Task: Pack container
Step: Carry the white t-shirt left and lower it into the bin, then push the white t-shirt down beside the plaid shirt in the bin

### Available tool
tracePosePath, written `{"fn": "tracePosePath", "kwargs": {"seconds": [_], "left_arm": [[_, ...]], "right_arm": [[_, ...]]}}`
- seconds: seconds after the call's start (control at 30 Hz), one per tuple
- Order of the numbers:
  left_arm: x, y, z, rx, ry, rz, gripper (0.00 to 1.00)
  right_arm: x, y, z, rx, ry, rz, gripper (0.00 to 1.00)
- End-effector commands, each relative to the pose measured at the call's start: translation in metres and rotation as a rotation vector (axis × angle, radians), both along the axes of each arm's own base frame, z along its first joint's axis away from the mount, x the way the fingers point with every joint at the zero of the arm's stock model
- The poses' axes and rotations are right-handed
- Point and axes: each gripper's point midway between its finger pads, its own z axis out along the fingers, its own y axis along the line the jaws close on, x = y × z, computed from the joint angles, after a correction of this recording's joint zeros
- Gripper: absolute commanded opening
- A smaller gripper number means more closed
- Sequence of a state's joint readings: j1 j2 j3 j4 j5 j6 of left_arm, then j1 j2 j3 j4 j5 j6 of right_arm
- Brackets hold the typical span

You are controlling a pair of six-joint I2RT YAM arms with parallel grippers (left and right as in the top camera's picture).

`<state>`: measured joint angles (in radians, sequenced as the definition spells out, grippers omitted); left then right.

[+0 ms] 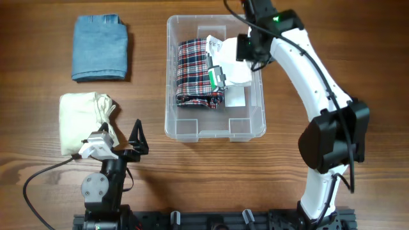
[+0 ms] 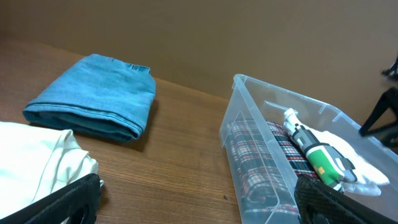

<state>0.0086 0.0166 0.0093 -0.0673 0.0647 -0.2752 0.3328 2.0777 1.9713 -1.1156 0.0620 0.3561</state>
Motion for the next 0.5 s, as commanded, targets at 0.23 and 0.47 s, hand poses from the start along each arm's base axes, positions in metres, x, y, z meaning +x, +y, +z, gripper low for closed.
{"fn": "tracePosePath", "kwargs": {"seconds": [0.23,0.47], "left_arm": [[0.0,0.003,-0.003,0.006,0.008,0.013,1.0],[0.0,0.003,-0.003,0.006,0.009,0.013,1.0]], "right_arm": [[-0.005,0.072,0.03,-0.003,-0.108,0.202,0.4],[-0.008,0.104,0.018,-0.038,-0.137,0.249,0.28]]}}
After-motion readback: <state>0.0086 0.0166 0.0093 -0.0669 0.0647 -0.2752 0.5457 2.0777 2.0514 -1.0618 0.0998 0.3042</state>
